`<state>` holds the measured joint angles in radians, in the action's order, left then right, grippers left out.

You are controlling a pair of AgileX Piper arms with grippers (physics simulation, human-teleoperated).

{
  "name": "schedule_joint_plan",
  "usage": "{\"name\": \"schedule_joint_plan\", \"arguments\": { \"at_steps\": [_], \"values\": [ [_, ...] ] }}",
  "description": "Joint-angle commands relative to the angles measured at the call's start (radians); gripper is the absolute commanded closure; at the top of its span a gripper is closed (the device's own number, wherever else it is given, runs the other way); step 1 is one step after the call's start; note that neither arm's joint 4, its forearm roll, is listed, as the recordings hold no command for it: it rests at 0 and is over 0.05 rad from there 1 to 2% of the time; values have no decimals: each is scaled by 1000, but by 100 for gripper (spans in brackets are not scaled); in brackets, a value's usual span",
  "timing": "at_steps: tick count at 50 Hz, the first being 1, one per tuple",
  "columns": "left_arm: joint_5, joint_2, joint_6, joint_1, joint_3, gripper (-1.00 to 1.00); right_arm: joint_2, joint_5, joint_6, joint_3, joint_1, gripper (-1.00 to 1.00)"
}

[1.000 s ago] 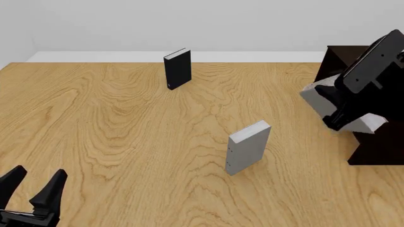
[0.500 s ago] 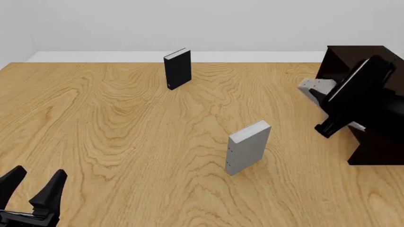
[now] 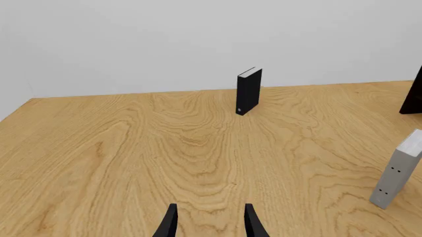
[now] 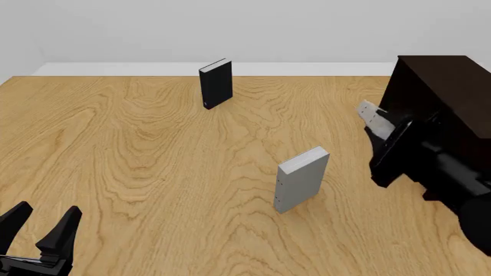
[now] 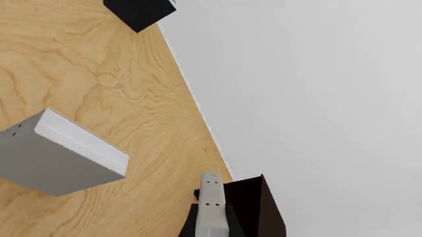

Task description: Pick up the book on the right and place it on the cabinet shelf.

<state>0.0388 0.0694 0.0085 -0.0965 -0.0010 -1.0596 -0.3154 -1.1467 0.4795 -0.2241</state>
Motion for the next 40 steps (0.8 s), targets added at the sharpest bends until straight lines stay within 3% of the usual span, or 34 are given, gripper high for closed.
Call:
{"name": "schedule_joint_plan", "arguments": {
  "at_steps": [1,2,4,6,10,11,13,15,18,20,25,27,32,34,40],
  "values": [
    [-1,0,0,1,1,-100,-61,-257,-111,-83,-51,100],
    [-1,-2,0,1,1,-100,-64,-258,-95,-72,-34,100],
    [3,-5,1,0,1,-100,-87,-304,-142,-108,-95,100],
    [6,-8,1,-3,1,-100,-98,-325,-135,-100,-83,100],
    [5,-8,0,0,1,-100,-176,-435,-212,-137,-100,100],
    [5,-8,0,0,1,-100,-177,-424,-197,-129,-97,100],
    [6,-8,1,-2,1,-100,-199,-481,-220,-137,-101,100],
    [6,-10,0,-3,1,-100,-223,-476,-229,-141,-100,100],
    [7,-8,0,-2,0,-100,-216,-462,-196,-125,-104,100],
    [6,-8,1,-2,1,-100,-256,-524,-236,-143,-108,100],
    [7,-8,0,-4,0,-100,-273,-482,-202,-110,-78,100],
    [5,-7,1,-4,0,-100,-299,-548,-232,-117,-74,100],
    [9,-12,1,-4,1,-100,-348,-603,-280,-110,-34,100],
    [9,-12,1,-4,1,-100,-336,-592,-257,-94,-28,100],
    [6,-8,2,-5,1,-100,-382,-607,-267,-89,-21,100]
  ]
}}
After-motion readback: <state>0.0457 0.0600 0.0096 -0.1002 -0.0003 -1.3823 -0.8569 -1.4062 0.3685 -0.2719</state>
